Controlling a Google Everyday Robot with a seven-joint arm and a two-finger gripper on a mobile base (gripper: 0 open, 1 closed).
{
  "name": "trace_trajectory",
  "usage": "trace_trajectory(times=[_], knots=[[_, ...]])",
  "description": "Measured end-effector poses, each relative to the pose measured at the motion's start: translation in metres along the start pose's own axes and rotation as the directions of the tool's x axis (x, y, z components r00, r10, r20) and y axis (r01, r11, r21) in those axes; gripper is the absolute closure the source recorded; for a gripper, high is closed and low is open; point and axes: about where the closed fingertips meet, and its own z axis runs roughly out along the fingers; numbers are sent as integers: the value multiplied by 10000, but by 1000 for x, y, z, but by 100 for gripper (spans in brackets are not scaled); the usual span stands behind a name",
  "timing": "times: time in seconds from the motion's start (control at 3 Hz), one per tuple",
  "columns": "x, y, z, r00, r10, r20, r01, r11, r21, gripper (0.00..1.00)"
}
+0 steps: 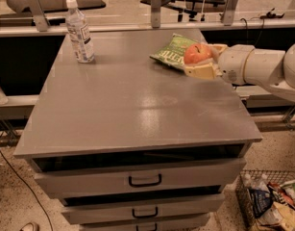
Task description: Move apple near green jalapeno chip bag
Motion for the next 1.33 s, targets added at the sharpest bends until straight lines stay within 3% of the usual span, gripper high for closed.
trace_trajectory(times=[0.33, 0.67, 1.33], knots=[[33, -26, 7, 9982, 602, 60, -604, 9970, 486, 100], [62, -39, 13, 9923, 1225, 184, -1235, 9895, 756, 84], [81, -56, 21, 9855, 1668, 295, -1688, 9816, 887, 38]])
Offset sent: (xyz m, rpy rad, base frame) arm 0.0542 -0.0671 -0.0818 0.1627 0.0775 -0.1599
